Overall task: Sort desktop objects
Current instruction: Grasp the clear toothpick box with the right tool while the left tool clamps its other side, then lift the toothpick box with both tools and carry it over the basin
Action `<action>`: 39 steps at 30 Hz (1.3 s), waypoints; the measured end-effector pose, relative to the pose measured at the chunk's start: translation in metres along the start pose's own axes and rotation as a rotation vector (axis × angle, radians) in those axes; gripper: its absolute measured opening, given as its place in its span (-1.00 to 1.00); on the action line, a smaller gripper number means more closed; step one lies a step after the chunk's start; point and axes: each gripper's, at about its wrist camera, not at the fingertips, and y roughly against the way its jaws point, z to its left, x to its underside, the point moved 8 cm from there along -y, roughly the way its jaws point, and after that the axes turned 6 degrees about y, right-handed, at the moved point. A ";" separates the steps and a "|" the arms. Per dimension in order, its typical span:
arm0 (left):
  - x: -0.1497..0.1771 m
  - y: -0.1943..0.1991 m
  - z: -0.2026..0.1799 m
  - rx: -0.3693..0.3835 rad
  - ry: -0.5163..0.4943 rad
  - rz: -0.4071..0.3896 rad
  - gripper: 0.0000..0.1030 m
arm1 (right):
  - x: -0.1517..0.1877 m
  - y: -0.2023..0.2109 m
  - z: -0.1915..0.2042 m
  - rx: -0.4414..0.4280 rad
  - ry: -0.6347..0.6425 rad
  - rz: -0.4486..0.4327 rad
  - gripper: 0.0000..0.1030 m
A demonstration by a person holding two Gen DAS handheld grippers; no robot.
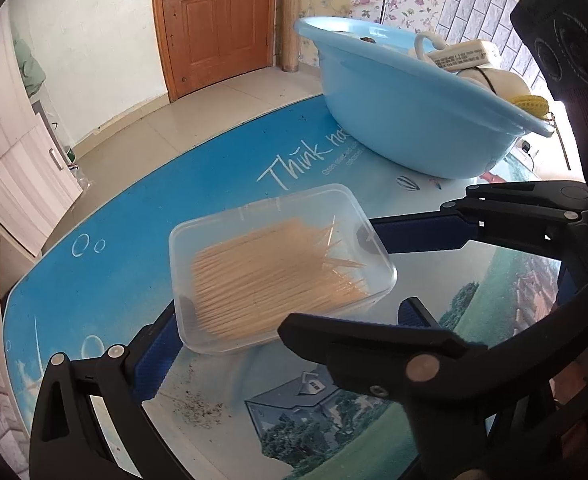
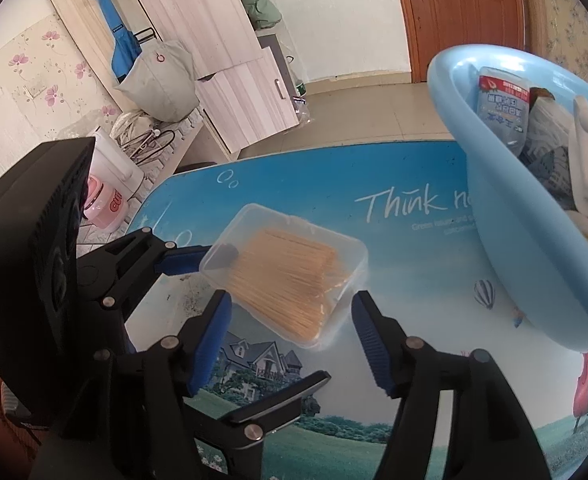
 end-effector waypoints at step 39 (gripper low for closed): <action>-0.086 0.074 -0.140 -0.029 -0.162 -0.243 0.98 | -0.022 0.174 -0.060 0.097 -0.007 -0.352 0.22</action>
